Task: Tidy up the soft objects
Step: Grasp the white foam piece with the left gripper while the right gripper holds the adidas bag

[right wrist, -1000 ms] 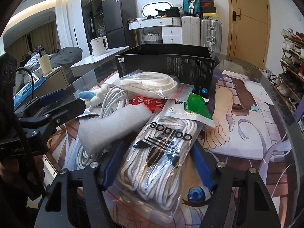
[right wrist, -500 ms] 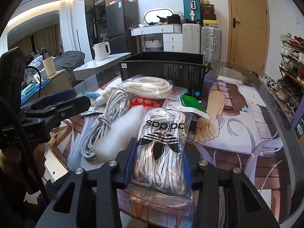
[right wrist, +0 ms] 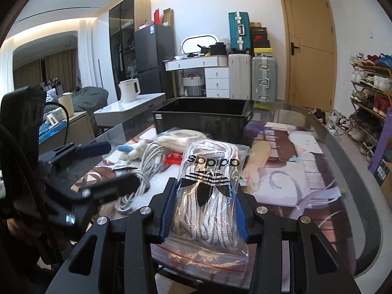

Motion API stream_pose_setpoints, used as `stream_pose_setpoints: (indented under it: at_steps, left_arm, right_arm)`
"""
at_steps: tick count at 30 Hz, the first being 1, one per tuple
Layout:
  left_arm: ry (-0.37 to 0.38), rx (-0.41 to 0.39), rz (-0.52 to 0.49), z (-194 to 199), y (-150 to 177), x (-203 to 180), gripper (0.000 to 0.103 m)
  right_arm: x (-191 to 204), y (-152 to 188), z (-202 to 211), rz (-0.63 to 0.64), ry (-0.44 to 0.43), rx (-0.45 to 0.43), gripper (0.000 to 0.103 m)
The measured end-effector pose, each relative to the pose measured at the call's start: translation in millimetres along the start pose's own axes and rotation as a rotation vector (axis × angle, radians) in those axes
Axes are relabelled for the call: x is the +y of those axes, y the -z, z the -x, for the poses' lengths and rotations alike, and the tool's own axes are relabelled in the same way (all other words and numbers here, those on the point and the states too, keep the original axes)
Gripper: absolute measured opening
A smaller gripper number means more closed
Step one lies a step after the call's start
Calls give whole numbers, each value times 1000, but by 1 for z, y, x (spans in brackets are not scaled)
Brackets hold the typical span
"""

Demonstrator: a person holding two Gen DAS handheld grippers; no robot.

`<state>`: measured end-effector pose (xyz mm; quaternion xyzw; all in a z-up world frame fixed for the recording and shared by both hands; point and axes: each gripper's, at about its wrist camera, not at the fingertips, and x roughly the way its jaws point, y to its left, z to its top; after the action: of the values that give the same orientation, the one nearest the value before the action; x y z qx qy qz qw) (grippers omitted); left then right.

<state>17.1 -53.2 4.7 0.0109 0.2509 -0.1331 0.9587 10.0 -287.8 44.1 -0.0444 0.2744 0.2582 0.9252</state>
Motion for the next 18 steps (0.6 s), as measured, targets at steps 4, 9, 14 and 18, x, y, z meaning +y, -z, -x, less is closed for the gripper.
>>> stream_pose_setpoints:
  at_steps: [4, 9, 14, 18]
  left_arm:
    - [14, -5, -30, -1, -1, -13, 95]
    - [43, 15, -69, -7, -2, -24, 76]
    - [59, 81, -68, -22, 2, -29, 67]
    - [60, 120, -70, -30, 6, -32, 67]
  right_arm:
    - [-13, 1, 4, -33, 26, -3, 42]
    - [-22, 1, 4, -54, 40, -4, 43]
    - [-25, 2, 6, -57, 45, -4, 42]
    - [-23, 4, 6, -56, 46, 1, 42]
